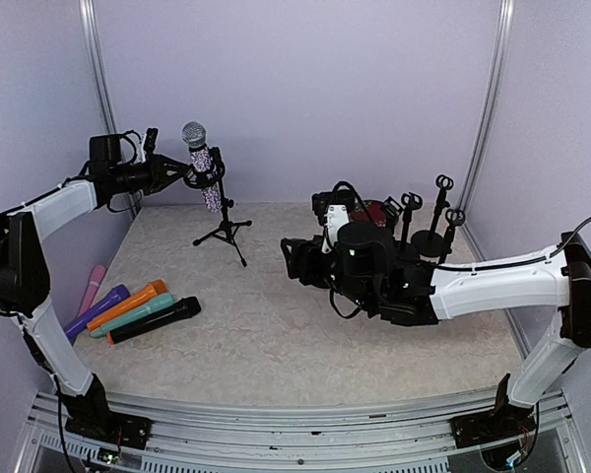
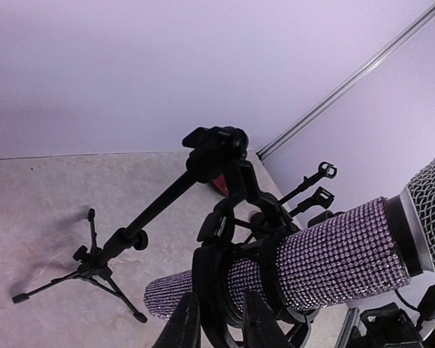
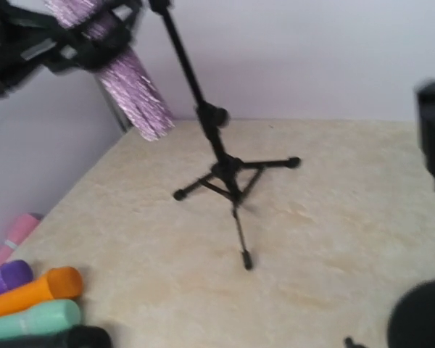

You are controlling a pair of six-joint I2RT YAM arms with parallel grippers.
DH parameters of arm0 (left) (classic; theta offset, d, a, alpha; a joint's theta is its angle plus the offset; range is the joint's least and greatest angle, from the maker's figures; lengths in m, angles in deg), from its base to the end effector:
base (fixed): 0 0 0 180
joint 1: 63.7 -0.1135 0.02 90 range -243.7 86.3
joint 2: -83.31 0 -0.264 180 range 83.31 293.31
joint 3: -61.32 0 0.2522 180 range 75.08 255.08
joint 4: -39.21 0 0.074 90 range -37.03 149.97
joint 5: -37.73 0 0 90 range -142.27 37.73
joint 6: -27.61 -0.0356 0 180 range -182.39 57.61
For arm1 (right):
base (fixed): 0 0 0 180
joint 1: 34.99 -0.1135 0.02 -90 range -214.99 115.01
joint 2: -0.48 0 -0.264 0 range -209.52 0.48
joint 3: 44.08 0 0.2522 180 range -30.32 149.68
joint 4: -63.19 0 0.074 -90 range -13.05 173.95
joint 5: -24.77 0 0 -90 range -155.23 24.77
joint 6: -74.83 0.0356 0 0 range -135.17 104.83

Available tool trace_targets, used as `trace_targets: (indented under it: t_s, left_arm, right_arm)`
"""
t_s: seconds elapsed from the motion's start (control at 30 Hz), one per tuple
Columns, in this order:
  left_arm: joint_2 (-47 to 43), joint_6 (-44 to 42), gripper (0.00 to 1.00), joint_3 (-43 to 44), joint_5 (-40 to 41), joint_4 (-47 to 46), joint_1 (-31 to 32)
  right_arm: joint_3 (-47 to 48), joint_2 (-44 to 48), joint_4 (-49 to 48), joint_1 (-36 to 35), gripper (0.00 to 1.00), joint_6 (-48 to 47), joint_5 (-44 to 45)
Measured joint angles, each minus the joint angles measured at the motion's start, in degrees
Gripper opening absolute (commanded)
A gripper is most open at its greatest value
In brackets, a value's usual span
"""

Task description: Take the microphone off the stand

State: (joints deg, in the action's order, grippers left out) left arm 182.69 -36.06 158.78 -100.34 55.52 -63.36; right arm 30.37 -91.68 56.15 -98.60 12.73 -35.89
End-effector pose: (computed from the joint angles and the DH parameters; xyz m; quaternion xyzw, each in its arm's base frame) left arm 0.4078 -0.0289 0.3349 0.0662 0.7747 -0.4446 0.4448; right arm 0.1816 0.3267 0.2811 -0.0745 0.7584 0.3063 0.5705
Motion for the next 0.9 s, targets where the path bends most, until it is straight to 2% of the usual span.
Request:
trace_targets:
  t_s: [0.07, 0.17, 0.27, 0.37, 0.5, 0.67, 0.9]
  left_arm:
    - [0.00, 2.01, 0.19, -0.98, -1.14, -1.70, 0.00]
    - [0.00, 4.70, 0.19, -2.23, -2.54, -3.78, -0.20]
    - [0.00, 5.53, 0.18, -3.02, -3.04, -4.92, -0.24]
    - [0.00, 5.57, 0.17, -3.06, -3.21, -5.05, -0.26]
    - [0.00, 5.38, 0.11, -3.06, -3.54, -5.07, -0.28]
    - [-0.22, 4.68, 0.00, -3.06, -4.55, -5.31, -0.33]
    - [-1.09, 4.22, 0.00, -5.14, -7.52, -5.75, -0.17]
  right_arm:
    - [3.48, -1.16, 1.05, 0.61, 0.72, -0.11, -1.51]
    - [13.60, -6.32, 2.71, 2.86, 0.75, 0.83, -7.32]
    - [26.64, -14.34, 4.57, 7.10, 0.75, 2.84, -15.67]
    - [39.56, -23.17, 6.71, 11.04, 0.72, 5.57, -24.15]
    - [55.65, -35.17, 9.14, 14.88, 0.68, 10.67, -35.12]
    - [60.76, -41.66, 9.94, 17.31, 0.64, 15.93, -42.49]
    - [64.74, -44.72, 10.71, 17.29, 0.62, 19.08, -47.19]
